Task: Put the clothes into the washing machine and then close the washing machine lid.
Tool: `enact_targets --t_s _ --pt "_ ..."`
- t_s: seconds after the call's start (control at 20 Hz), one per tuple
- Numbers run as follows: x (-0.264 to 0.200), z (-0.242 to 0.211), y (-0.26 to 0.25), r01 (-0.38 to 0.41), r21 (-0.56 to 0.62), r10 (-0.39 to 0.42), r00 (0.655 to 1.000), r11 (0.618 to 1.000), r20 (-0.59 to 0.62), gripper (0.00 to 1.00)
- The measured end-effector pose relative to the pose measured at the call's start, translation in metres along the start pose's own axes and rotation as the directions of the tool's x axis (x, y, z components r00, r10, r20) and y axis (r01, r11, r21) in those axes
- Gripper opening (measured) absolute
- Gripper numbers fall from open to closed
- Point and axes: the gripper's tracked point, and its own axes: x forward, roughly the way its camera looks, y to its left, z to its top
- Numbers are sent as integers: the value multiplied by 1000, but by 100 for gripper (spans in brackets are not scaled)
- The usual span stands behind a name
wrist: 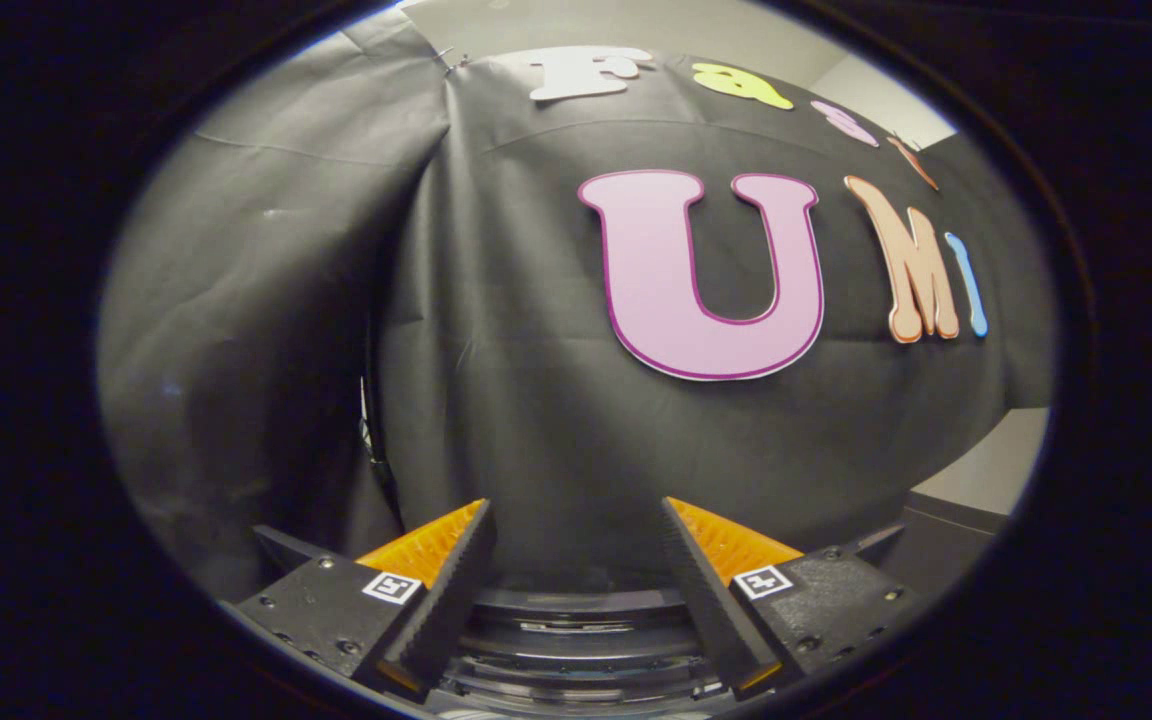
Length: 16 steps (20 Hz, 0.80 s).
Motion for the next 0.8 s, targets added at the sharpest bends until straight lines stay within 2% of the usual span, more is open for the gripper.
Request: enact_targets --t_s 0.8 --pt "-3 4 7 -8 -1 8 999 1000 35 98"
